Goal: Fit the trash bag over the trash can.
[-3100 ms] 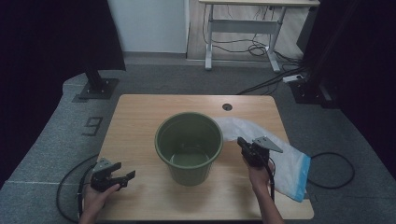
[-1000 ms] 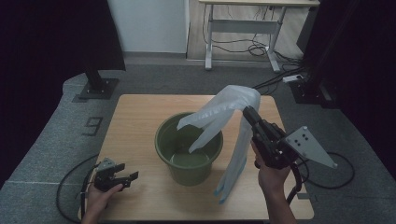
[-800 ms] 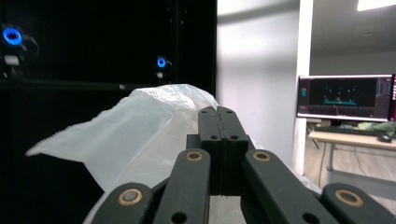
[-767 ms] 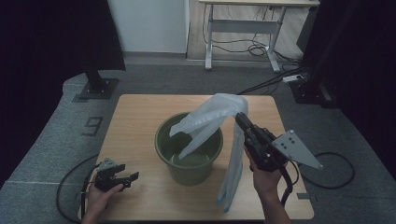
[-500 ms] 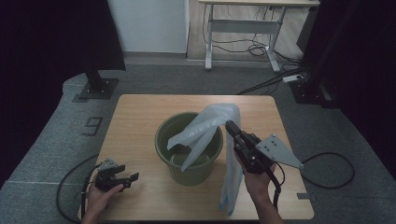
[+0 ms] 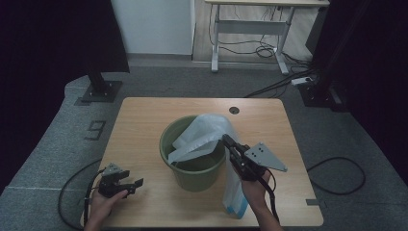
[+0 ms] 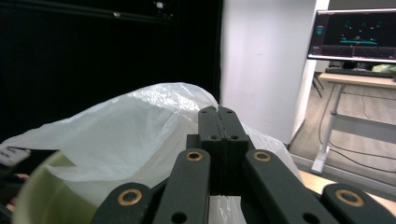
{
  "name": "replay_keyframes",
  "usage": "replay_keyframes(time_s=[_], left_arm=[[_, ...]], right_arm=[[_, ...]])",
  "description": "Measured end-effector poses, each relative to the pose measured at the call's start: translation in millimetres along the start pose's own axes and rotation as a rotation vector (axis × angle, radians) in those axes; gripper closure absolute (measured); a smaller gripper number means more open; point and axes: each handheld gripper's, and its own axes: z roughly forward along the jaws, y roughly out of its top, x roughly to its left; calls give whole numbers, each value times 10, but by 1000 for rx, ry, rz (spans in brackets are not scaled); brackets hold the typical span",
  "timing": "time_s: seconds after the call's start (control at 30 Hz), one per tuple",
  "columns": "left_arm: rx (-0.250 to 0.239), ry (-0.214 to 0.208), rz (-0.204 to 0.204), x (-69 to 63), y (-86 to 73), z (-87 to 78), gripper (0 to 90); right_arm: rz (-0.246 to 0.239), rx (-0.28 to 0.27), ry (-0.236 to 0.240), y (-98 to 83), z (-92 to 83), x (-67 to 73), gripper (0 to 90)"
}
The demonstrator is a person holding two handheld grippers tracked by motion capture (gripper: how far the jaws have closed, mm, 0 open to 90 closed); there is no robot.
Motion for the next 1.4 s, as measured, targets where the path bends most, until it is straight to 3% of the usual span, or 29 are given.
replay_keyframes(time_s=[0.2, 0.57, 0.83, 0.93, 1.0, 1.17, 1.4], left_arm=[[3, 1, 0, 4, -2, 9, 229], [9, 1, 1, -1, -3, 17, 229], [5, 2, -1, 2, -2, 8, 229], [5, 6, -2, 13, -5, 4, 229], [8, 8, -2, 16, -6, 3, 228], [4, 8, -4, 12, -6, -4, 228], [0, 9, -4, 27, -3, -16, 228]], right_arm=[[16, 20, -15, -104, 5, -56, 891], [-40, 132, 94, -274, 75, 192, 888], [28, 179, 198, -276, 41, 172, 793], [60, 155, 234, -233, -42, 141, 673], [49, 148, 200, -197, -125, 163, 571], [-8, 122, 106, -172, -352, 194, 436], [16, 165, 24, -367, -514, 30, 358]])
